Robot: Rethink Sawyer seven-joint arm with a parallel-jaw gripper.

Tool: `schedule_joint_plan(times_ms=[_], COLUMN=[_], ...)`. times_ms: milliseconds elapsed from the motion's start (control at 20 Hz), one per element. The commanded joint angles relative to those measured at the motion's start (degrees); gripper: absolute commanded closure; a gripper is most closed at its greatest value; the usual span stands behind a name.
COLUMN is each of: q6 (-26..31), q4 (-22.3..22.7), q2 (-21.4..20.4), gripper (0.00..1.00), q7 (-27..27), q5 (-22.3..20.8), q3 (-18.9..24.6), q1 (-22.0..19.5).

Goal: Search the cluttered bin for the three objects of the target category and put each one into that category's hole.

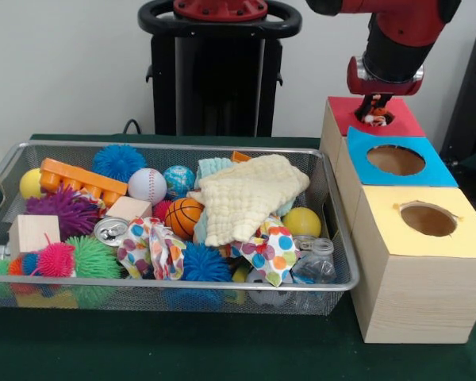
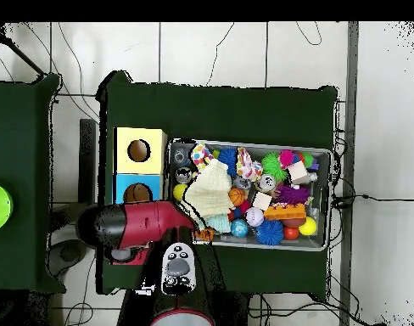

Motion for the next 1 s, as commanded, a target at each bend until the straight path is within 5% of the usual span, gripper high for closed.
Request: schedule_joint_plan(times_ms=[50,1000], q6=[2.67,11.45], q4=[-3.36,-7.69], q2=[3.67,5.25], gripper=[1.0,1.0], q7=[9.92,12.07], q5=[1.81,3.81], q3=[0.16,-0.07], q1=[-1.72,-2.68])
